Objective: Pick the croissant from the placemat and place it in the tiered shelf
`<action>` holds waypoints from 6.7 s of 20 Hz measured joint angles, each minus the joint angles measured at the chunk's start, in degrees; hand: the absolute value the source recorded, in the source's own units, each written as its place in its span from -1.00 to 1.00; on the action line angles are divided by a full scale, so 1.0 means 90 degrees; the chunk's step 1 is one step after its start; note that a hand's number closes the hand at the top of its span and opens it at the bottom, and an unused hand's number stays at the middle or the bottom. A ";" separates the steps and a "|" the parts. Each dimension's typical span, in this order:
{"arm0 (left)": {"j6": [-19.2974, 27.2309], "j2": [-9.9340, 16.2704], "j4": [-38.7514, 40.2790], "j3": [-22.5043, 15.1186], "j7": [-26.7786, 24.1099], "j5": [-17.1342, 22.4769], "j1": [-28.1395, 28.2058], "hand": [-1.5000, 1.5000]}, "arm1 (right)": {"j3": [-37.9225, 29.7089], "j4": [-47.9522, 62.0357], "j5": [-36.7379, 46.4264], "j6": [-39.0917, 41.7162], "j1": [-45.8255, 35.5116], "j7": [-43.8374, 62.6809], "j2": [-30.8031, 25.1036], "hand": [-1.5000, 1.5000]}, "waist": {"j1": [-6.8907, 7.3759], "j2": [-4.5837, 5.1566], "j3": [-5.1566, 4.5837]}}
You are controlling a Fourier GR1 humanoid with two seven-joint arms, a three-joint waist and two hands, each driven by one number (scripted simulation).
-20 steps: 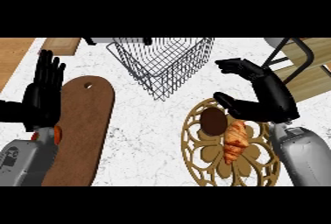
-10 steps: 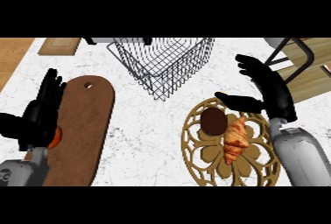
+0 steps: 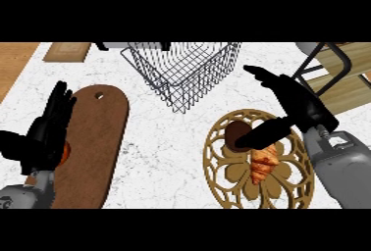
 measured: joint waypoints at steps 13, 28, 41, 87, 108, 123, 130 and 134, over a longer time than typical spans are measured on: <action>0.0048 -0.0138 -0.0030 -0.0129 0.0063 -0.0180 -0.0075 0.00 | 0.2104 0.1319 0.0639 0.1326 -0.1549 0.1370 0.0023 -1.00 | 0.0107 0.0030 -0.0004; 0.0076 -0.0158 -0.0247 -0.0027 0.0167 -0.0258 0.0125 0.00 | 0.3186 0.2555 0.1121 0.1870 -0.1714 0.1655 0.0054 -1.00 | -0.0030 0.0006 0.0009; 0.0036 -0.0291 -0.0318 0.0085 0.0185 -0.0422 0.0188 0.00 | 0.3044 0.2274 0.1522 0.2092 -0.1029 0.1564 -0.0158 -1.00 | -0.0077 0.0019 0.0016; -0.0443 -0.0592 -0.0606 0.0727 0.0348 -0.0746 0.0562 0.00 | 0.0013 0.1045 0.1800 -0.0120 0.3421 -0.6413 -0.3517 1.00 | -0.0332 -0.0002 0.0031; -0.0634 -0.0802 -0.0519 0.0732 0.0469 -0.0948 0.0285 0.00 | -0.4744 0.1063 -0.2001 0.1050 0.3784 -0.6070 -0.4517 1.00 | -0.0094 0.0035 0.0020; -0.0943 -0.1056 -0.0367 0.0814 0.0298 -0.1127 0.0236 0.00 | -0.3676 0.4034 -0.0560 0.0483 0.0881 -0.6652 -0.3590 1.00 | 0.0114 0.0083 0.0023; -0.0985 -0.1185 -0.0385 0.0819 0.0360 -0.1234 0.0212 0.00 | -0.3351 0.5522 0.0159 0.0014 -0.0477 -0.7171 -0.3017 1.00 | 0.0110 0.0081 0.0025; -0.0989 -0.1219 -0.0402 0.0876 0.0440 -0.1304 0.0145 0.00 | -0.3250 0.6211 0.0541 -0.0239 -0.0948 -0.7563 -0.2780 1.00 | 0.0098 0.0081 0.0024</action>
